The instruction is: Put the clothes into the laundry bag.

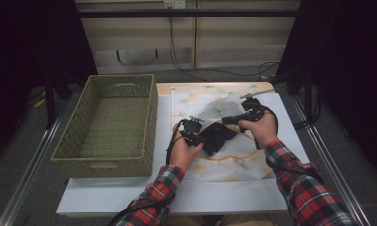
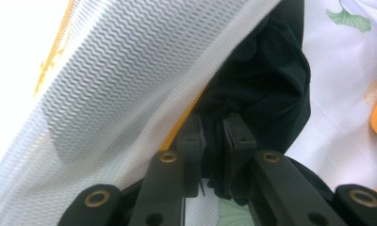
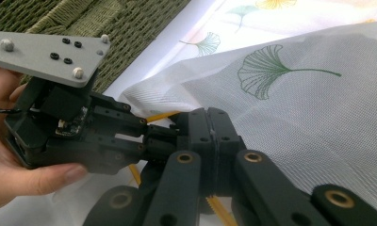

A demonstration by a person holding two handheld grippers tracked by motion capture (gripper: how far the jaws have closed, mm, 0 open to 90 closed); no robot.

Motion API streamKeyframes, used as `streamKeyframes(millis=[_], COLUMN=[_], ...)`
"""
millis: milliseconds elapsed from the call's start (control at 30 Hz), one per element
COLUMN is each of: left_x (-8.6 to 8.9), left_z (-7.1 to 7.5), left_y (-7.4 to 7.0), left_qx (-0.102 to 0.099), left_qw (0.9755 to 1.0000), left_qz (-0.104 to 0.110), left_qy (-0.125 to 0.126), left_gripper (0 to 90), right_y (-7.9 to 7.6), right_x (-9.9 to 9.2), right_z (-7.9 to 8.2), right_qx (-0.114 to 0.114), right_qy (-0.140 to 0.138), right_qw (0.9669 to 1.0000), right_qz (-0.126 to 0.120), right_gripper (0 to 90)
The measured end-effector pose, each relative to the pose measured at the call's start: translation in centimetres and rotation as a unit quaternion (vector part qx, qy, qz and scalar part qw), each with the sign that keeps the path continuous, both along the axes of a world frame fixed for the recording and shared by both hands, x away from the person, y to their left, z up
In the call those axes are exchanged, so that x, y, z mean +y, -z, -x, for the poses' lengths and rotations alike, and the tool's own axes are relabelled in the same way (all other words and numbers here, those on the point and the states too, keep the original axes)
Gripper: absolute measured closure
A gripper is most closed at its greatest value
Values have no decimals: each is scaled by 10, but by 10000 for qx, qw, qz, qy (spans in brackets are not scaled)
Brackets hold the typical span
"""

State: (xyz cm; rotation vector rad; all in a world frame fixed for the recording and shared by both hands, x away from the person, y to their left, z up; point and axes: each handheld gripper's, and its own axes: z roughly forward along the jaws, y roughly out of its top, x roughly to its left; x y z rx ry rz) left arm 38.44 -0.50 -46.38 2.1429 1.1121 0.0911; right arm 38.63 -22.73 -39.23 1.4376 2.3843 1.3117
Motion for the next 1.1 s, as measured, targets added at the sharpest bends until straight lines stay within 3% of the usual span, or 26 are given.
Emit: streamKeyframes(millis=[300,767,1100], left_x=[-4,-11,-13], left_z=[-5,-13,-18], left_y=[-1,-4,-3], left_qx=[-14,-242,-212], left_qw=[10000,9997,9995], left_qz=[-13,-2,113], left_qy=[-56,-99,-227], left_gripper=[798,796,794], right_y=[-1,0,1], right_x=[0,0,1], right_z=[0,0,1], right_qx=[1,17,20], right_qy=[11,-24,-17], right_qw=[10000,10000,10000], right_qz=[-36,-37,-28], right_gripper=[900,900,900])
